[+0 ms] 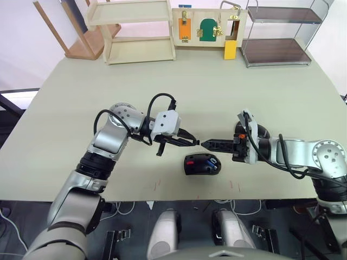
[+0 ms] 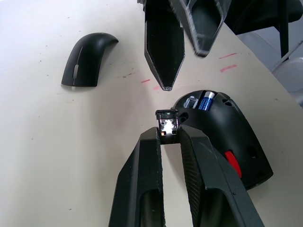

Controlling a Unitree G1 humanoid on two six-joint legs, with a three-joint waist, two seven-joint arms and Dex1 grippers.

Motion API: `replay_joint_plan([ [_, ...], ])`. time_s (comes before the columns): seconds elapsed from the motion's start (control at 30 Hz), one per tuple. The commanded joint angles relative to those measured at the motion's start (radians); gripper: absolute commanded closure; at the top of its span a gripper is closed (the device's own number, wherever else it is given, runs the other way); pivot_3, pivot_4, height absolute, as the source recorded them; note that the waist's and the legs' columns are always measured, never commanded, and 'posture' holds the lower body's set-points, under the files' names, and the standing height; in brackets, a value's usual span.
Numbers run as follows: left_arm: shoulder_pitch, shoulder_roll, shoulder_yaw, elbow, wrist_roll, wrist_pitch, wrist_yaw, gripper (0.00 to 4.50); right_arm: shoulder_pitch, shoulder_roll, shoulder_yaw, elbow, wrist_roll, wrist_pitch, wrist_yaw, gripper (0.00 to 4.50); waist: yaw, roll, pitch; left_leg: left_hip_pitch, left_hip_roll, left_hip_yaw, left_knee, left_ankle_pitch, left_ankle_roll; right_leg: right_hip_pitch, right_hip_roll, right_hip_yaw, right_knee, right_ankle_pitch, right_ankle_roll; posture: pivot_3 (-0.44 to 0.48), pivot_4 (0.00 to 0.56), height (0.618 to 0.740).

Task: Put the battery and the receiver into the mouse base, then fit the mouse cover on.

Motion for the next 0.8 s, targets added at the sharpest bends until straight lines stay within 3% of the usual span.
replay_joint_plan([
  [0.03,-0.010,-0.001,0.013,-0.017,-0.009,-0.006,-0.004,4.39,-0.011,0.009,-0.020,-0.005,0.025,-0.013,-0.011,2.15,0.000,0.000,0.000,0.000,0.000,0.000,0.000,0.000,0.000,0.000,0.000,0.000,0.000,0.000,0.000,0.000,0.150,0.740],
  [0.8,-0.017,-0.005,0.013,-0.035,-0.010,0.014,-0.005,4.39,-0.054,0.090,-0.004,0.028,0.025,-0.015,-0.112,2.15,-0.001,0.000,0.000,0.000,0.000,0.000,0.000,0.000,0.000,0.000,0.000,0.000,0.000,0.000,0.000,0.000,0.150,0.740],
])
